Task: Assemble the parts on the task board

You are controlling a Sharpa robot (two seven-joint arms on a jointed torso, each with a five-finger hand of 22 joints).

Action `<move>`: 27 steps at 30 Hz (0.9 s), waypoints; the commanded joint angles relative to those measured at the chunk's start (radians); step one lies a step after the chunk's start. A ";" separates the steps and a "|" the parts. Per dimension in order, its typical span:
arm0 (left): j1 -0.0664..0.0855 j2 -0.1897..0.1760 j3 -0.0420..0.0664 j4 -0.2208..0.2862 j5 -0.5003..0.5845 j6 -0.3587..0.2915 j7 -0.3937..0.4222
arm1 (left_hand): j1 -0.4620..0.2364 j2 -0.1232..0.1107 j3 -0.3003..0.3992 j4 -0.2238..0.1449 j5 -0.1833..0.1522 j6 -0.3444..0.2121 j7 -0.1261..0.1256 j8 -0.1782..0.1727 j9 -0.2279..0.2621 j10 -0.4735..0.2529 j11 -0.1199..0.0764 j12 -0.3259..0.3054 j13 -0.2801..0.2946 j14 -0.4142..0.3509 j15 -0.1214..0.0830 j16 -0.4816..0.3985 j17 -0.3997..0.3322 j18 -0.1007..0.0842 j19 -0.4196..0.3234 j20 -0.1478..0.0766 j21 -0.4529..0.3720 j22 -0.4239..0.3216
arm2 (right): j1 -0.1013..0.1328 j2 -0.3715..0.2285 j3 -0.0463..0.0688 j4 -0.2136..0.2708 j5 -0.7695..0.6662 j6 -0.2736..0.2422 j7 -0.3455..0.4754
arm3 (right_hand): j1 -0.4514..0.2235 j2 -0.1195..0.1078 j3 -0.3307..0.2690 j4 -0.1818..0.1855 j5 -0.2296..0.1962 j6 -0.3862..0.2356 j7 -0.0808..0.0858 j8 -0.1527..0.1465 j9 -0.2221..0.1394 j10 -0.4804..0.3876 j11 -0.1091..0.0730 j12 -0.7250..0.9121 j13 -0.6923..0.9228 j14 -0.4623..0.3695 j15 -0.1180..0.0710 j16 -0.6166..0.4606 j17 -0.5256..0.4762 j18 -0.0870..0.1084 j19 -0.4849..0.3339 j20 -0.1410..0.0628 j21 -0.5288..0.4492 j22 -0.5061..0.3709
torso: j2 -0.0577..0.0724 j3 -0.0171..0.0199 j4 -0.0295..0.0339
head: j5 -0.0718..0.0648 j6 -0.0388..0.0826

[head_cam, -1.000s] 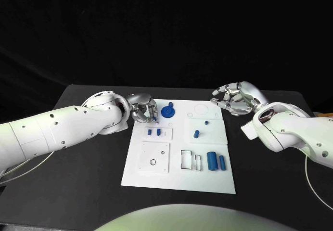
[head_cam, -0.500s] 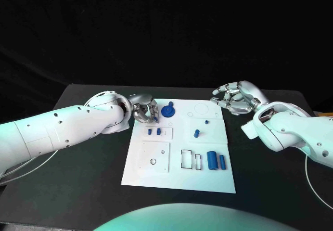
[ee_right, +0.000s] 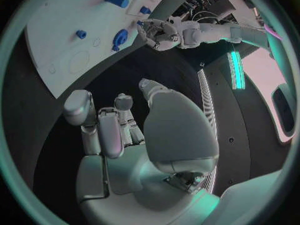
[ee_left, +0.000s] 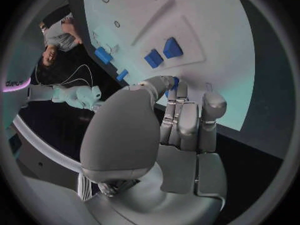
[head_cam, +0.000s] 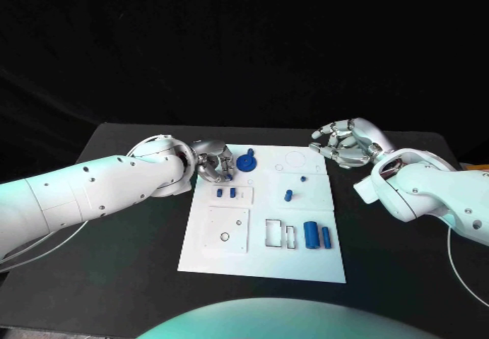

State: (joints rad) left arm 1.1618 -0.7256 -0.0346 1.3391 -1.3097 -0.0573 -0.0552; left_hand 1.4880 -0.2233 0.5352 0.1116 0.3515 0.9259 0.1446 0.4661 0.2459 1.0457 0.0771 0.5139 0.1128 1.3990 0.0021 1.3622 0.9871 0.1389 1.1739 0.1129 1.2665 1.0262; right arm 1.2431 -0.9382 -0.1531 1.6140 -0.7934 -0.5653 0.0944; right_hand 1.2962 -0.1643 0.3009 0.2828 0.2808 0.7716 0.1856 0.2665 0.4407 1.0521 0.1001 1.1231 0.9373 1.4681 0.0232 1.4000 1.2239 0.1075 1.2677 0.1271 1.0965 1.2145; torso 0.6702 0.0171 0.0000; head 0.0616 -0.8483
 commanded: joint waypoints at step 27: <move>-0.008 0.009 -0.005 -0.006 0.000 0.028 -0.018 | -0.033 -0.010 -0.005 -0.012 -0.002 -0.033 0.010 -0.040 -0.010 -0.013 0.008 -0.018 0.002 0.000 0.010 0.004 -0.009 -0.011 -0.016 0.002 -0.004 -0.008 | -0.001 -0.001 0.000 0.001 -0.006 0.012 0.003 | 0.000 0.007 0.000 0.004 0.003 -0.007 -0.001 0.006 0.001 -0.007 0.000 0.000 -0.001 -0.007 0.001 -0.003 0.001 0.007 -0.004 0.002 -0.006 0.000 | 0.000 0.0001 0.0001 | -0.003 -0.004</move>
State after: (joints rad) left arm 1.1573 -0.7177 -0.0387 1.3297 -1.3097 -0.0460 -0.0665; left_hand 1.4605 -0.2349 0.5298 0.1062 0.3517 0.8927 0.1549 0.4259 0.2361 1.0380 0.0846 0.5021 0.1137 1.3972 0.0047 1.3622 0.9787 0.1388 1.1629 0.1161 1.2665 1.0191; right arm 1.2431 -0.9388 -0.1531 1.6139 -0.7934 -0.5652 0.0944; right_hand 1.2963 -0.1643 0.3009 0.2827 0.2808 0.7716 0.1855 0.2665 0.4404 1.0521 0.1001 1.1231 0.9373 1.4681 0.0232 1.4000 1.2238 0.1076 1.2677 0.1271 1.0965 1.2145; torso 0.6701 0.0171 -0.0005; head 0.0594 -0.8524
